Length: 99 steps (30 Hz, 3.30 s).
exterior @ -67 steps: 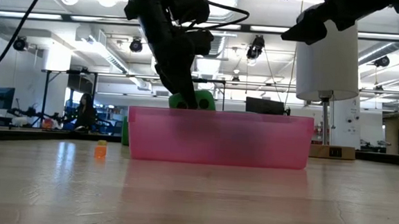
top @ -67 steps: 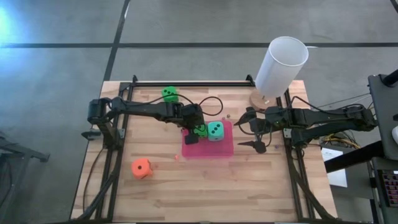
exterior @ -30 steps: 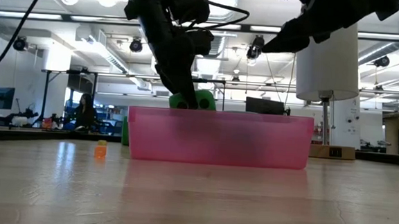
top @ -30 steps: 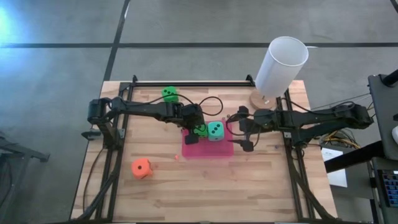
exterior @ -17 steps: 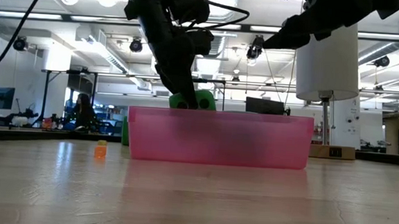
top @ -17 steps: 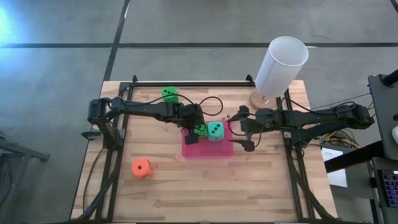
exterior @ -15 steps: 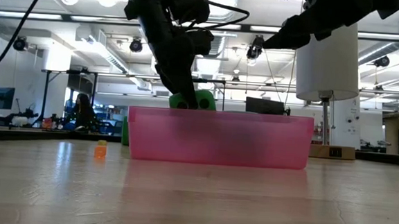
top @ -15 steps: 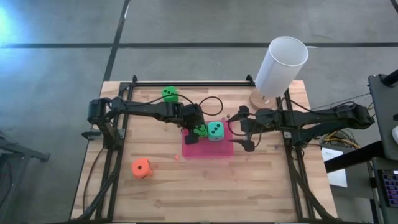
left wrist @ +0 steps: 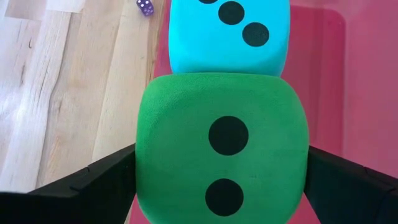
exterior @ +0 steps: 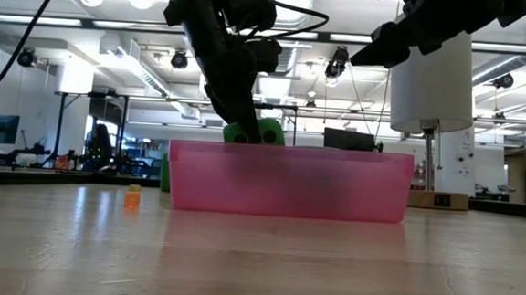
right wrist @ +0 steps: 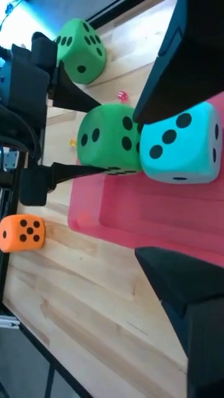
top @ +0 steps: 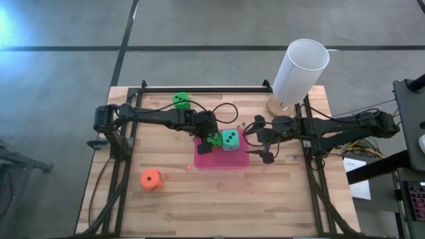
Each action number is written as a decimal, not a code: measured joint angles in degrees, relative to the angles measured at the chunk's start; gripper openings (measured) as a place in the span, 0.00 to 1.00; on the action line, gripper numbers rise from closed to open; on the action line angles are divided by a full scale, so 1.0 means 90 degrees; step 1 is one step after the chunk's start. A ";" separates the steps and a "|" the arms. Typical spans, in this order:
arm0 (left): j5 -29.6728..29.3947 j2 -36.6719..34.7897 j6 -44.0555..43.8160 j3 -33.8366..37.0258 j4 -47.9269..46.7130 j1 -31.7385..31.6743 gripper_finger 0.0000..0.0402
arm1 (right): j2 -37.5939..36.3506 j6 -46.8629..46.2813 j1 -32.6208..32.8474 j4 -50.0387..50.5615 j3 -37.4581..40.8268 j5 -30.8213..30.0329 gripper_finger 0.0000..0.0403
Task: Pick & Place Dice
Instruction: Put the bottom large green die into the pink bin
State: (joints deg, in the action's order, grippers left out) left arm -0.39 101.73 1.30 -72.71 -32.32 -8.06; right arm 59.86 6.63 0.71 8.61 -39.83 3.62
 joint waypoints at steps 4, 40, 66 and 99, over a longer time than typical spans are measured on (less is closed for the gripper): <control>-0.0001 0.0000 0.0000 -0.0001 0.0000 0.0000 0.99 | -0.0001 0.0097 0.0000 -0.0018 0.0000 -0.0015 0.68; -0.0001 0.0000 0.0022 0.0000 0.0027 0.0000 0.99 | 0.2112 0.0573 -0.0508 -0.2761 0.0002 -0.0548 0.02; 0.0000 0.0000 0.0015 0.0000 0.0212 0.0010 0.99 | 0.4131 0.0647 -0.0852 -0.4780 -0.0472 0.0274 0.02; 0.0003 -0.0002 0.0029 0.0002 0.0517 0.0015 0.99 | 0.4058 0.0479 -0.0901 -0.4497 -0.0529 0.0300 0.02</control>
State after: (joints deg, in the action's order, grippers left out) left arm -0.36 101.71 1.56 -72.69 -27.67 -7.92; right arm 96.38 10.95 -7.40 -31.86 -44.60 6.32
